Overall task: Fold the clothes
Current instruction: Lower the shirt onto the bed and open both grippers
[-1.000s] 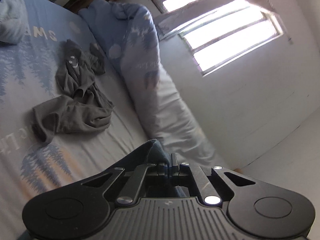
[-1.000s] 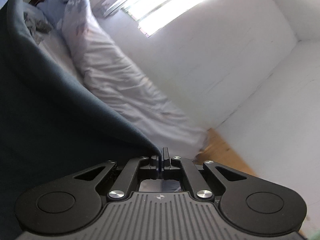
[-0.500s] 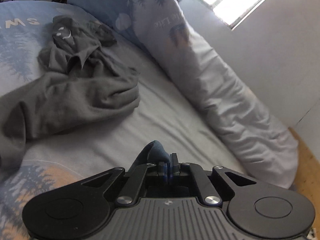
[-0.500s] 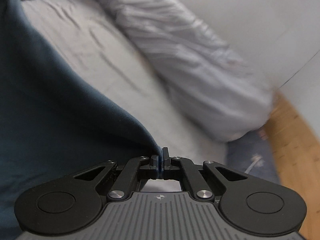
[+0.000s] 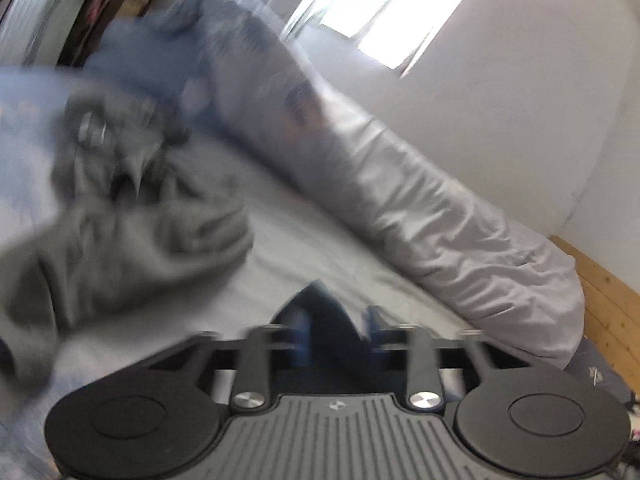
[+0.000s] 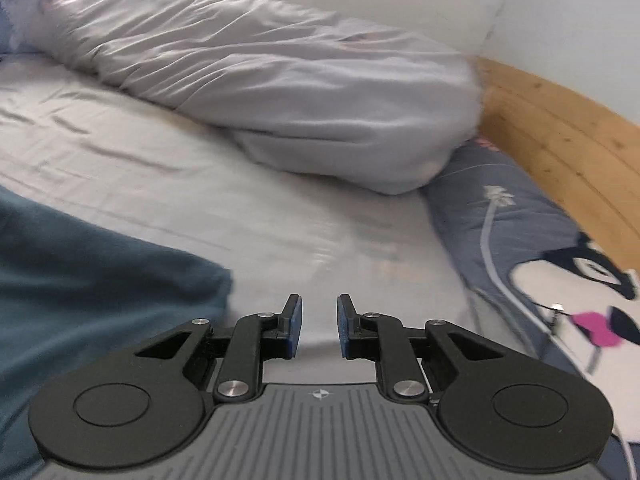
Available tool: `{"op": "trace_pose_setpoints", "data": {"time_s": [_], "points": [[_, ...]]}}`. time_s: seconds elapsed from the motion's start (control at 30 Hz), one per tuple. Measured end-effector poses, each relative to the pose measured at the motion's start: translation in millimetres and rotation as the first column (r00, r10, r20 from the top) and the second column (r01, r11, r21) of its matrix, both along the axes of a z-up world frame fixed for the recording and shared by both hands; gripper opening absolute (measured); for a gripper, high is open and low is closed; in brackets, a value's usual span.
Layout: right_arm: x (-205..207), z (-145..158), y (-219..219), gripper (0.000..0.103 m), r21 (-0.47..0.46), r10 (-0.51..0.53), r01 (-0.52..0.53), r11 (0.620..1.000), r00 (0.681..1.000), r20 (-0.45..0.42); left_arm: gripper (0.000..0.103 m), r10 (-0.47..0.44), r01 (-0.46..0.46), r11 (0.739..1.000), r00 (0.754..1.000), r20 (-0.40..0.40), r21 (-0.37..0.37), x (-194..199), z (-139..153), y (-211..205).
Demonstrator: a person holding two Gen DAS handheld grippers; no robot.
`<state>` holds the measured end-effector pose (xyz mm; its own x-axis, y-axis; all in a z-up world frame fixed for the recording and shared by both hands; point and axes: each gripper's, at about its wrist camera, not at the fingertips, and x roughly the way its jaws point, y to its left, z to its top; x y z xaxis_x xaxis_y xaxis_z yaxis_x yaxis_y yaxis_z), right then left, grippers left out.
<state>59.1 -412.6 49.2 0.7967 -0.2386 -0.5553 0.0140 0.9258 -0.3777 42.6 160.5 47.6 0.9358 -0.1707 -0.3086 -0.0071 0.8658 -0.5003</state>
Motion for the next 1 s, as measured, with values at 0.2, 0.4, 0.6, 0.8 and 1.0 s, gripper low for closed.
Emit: {"op": "trace_pose_setpoints", "data": {"time_s": [0.2,0.4,0.6,0.8,1.0], "points": [[-56,27,14,0.028,0.065,0.034,-0.040,0.997,0.995,0.092,0.068,0.003,-0.007,0.998,0.997,0.071,0.065,-29,41,4],[-130,54,55,0.037,0.182,0.101,-0.133,0.974,0.980,0.173,0.074,-0.022,0.022,0.999,1.000,-0.002,0.029,-97,57,23],[-198,70,119,0.046,0.337,0.120,-0.215,0.917,0.952,0.283,0.077,-0.047,0.039,0.996,0.994,-0.100,-0.080,-185,47,42],[-244,63,181,0.050,0.385,0.179,-0.335,0.860,0.905,0.387,0.079,-0.016,-0.023,0.975,0.984,-0.175,-0.221,-239,27,55],[-267,53,224,0.064,0.408,0.258,-0.420,0.811,0.882,0.395,0.080,-0.002,-0.102,0.933,0.957,-0.290,-0.344,-256,-9,72]]}}
